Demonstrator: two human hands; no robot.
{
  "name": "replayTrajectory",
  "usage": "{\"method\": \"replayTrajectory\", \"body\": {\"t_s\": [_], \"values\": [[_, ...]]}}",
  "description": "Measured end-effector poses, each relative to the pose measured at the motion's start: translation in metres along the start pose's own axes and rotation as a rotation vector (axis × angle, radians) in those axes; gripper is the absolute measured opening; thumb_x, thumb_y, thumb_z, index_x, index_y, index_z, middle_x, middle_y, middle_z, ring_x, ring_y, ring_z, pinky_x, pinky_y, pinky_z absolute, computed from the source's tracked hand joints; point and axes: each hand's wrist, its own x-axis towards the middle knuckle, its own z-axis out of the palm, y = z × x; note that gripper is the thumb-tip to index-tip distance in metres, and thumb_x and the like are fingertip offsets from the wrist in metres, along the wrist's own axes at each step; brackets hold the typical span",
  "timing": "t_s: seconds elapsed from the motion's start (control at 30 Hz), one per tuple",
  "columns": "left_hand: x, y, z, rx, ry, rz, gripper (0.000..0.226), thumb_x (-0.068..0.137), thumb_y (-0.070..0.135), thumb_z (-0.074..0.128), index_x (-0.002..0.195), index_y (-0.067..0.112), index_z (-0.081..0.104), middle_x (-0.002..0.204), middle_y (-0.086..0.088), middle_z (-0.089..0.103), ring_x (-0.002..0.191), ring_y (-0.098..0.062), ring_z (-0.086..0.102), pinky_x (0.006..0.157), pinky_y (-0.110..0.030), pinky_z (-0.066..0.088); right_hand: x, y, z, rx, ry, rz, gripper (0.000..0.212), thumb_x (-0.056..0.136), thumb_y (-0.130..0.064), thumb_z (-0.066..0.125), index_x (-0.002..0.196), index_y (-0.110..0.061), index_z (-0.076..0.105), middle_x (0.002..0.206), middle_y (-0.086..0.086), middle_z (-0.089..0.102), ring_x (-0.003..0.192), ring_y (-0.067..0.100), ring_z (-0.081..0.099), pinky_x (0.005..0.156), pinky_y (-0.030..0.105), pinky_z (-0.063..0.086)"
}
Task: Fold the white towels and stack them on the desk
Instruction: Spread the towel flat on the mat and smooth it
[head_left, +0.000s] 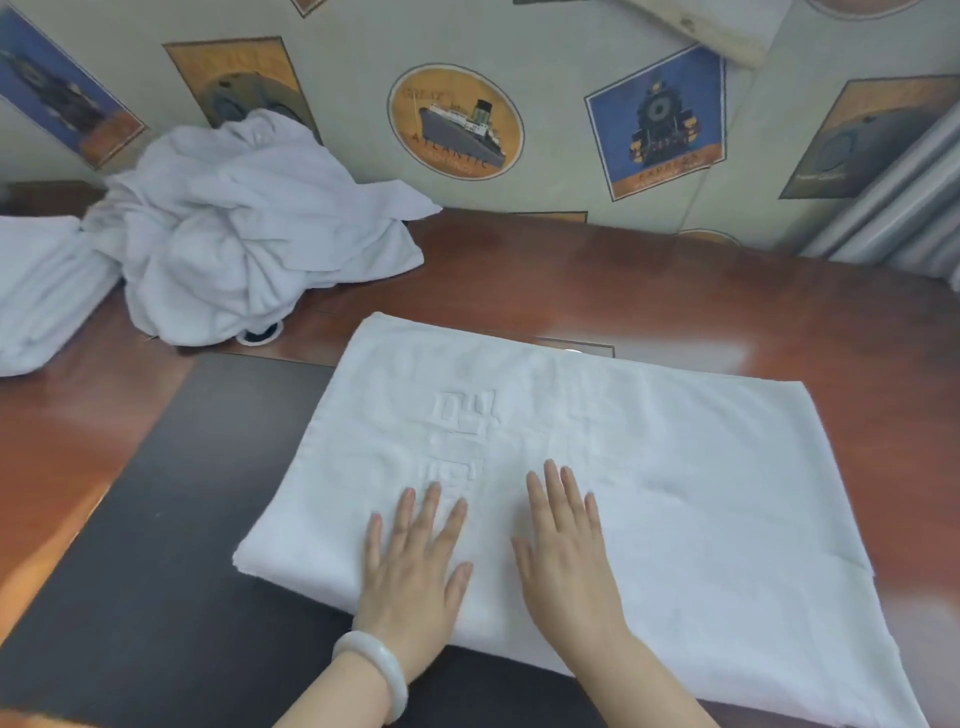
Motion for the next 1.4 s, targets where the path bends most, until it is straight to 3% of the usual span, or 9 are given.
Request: {"method": "replayTrajectory", "body": {"t_s": [0.13, 0.3, 0.5, 0.6, 0.73, 0.9, 1.07, 1.27, 1.4], "values": [[-0.022, -0.039, -0.001, 0.055, -0.024, 0.036, 0.058, 0.103, 0.044, 0.013, 0.152, 0.022, 0.034, 0.162, -0.003, 0.025, 0.148, -0.023, 0.026, 0.112, -0.053, 0.022, 0.027, -0.055, 0.034, -0.03, -0.049, -0.023, 0.057, 0.099, -0.034, 0.029, 0.152, -0.011, 0.033, 0.159, 0.011, 0.027, 0.148, 0.026, 0.023, 0.117, 0.047, 0.012], [-0.042, -0.086, -0.01, 0.029, 0.007, -0.118, 0.058, 0.103, 0.037, 0.013, 0.151, 0.014, 0.035, 0.16, -0.007, 0.028, 0.147, -0.027, 0.028, 0.113, -0.049, 0.023, 0.024, -0.059, 0.044, -0.108, -0.034, 0.018, 0.06, 0.099, -0.038, 0.022, 0.155, -0.015, 0.026, 0.162, 0.008, 0.021, 0.151, 0.022, 0.014, 0.12, 0.05, 0.011], [-0.044, -0.142, -0.043, -0.361, 0.094, -0.579, 0.047, 0.1, 0.026, 0.048, 0.144, 0.011, 0.043, 0.144, -0.004, 0.045, 0.137, -0.023, 0.036, 0.111, -0.038, 0.036, 0.024, -0.061, 0.045, -0.143, -0.032, 0.04, 0.061, 0.099, -0.039, 0.022, 0.155, -0.015, 0.024, 0.163, 0.005, 0.018, 0.151, 0.02, 0.012, 0.12, 0.049, 0.01], [-0.037, -0.144, -0.056, -0.599, 0.079, -0.552, 0.025, 0.095, 0.021, 0.057, 0.12, 0.021, 0.056, 0.116, 0.008, 0.05, 0.117, -0.016, 0.045, 0.089, -0.03, 0.044, 0.025, -0.06, 0.046, -0.162, -0.038, 0.041, 0.061, 0.099, -0.039, 0.021, 0.156, -0.016, 0.022, 0.163, 0.004, 0.015, 0.151, 0.018, 0.008, 0.121, 0.047, 0.007], [-0.035, -0.151, -0.063, -0.729, 0.09, -0.554, 0.019, 0.087, 0.017, 0.068, 0.099, 0.026, 0.057, 0.101, 0.015, 0.048, 0.103, -0.012, 0.048, 0.083, -0.026, 0.045, 0.025, -0.06, 0.048, -0.169, -0.04, 0.046, 0.062, 0.098, -0.039, 0.019, 0.156, -0.018, 0.021, 0.164, 0.001, 0.012, 0.151, 0.015, 0.003, 0.122, 0.044, 0.002], [-0.045, -0.158, -0.062, -0.774, 0.072, -0.413, 0.028, 0.085, 0.01, 0.069, 0.103, 0.024, 0.054, 0.104, 0.022, 0.044, 0.103, -0.005, 0.046, 0.077, -0.012, 0.039, 0.024, -0.061, 0.046, -0.166, -0.028, 0.054, 0.063, 0.097, -0.039, 0.018, 0.156, -0.018, 0.024, 0.164, 0.001, 0.014, 0.151, 0.012, 0.002, 0.122, 0.041, -0.001], [-0.048, -0.164, -0.062, -0.905, 0.063, -0.578, 0.056, 0.081, 0.016, 0.076, 0.118, 0.036, 0.04, 0.106, 0.011, 0.052, 0.091, -0.006, 0.053, 0.07, -0.012, 0.041, 0.023, -0.061, 0.045, -0.153, -0.042, 0.061, 0.064, 0.096, -0.04, 0.017, 0.157, -0.02, 0.02, 0.164, -0.001, 0.01, 0.151, 0.01, -0.002, 0.123, 0.041, -0.001], [-0.043, -0.165, -0.053, -0.855, 0.0, -0.58, 0.031, 0.086, 0.031, 0.069, 0.11, 0.03, 0.051, 0.099, 0.009, 0.061, 0.101, -0.013, 0.048, 0.082, -0.025, 0.042, 0.024, -0.062, 0.045, -0.155, -0.042, 0.07, 0.064, 0.096, -0.04, 0.019, 0.156, -0.021, 0.021, 0.164, -0.002, 0.012, 0.151, 0.01, 0.0, 0.123, 0.04, -0.001], [-0.041, -0.171, -0.063, -0.893, 0.079, -0.517, 0.017, 0.092, 0.029, 0.064, 0.105, 0.027, 0.052, 0.076, 0.005, 0.064, 0.087, -0.014, 0.051, 0.079, -0.028, 0.042, 0.024, -0.062, 0.045, -0.171, -0.042, 0.073, 0.064, 0.095, -0.039, 0.018, 0.156, -0.02, 0.023, 0.164, -0.002, 0.013, 0.151, 0.01, 0.003, 0.123, 0.039, -0.001]]}}
